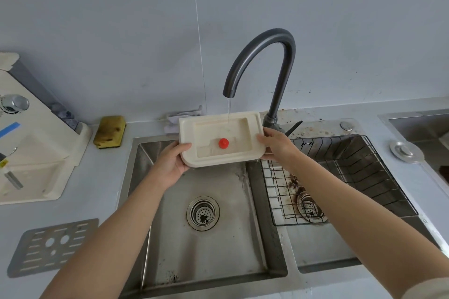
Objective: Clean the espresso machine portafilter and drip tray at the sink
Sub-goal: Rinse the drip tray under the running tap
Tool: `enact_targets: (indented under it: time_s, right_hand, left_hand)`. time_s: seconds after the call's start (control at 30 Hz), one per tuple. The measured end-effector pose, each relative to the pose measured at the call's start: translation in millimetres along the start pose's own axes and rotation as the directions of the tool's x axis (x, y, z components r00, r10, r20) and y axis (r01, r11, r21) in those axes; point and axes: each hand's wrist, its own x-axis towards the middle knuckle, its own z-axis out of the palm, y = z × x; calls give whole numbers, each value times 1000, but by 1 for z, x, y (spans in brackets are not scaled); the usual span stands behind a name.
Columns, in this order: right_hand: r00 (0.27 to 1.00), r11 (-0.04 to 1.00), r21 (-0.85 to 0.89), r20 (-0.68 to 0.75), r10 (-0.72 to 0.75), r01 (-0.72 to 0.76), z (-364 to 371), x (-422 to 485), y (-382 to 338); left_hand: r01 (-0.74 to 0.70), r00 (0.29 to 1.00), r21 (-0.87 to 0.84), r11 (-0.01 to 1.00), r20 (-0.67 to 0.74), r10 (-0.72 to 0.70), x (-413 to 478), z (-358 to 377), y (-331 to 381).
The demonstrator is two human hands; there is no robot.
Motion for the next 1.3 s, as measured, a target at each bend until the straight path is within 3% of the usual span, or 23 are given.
enact_targets:
  time_s: [0.43, 0.73, 1.0, 1.3]
  right_hand:
    - [990, 988, -74, -14, 138, -139, -19, -14, 28]
    - [992, 992, 24, 4, 127, -127, -29, -16, 29]
    - [992, 1000, 22, -127, 18, -15, -53, -2, 14]
    - [990, 988, 145, -116, 75, -58, -46, 24, 5]
  left_hand:
    - [69, 996, -10, 998, -60, -70, -5, 8, -36]
    - [62, 995, -17, 998, -81, -63, -1, 17, -39]
    - [51, 992, 1, 999, -115, -50, 3, 17, -40]
    - [59, 988, -1, 998, -142, -59, 5, 18, -39]
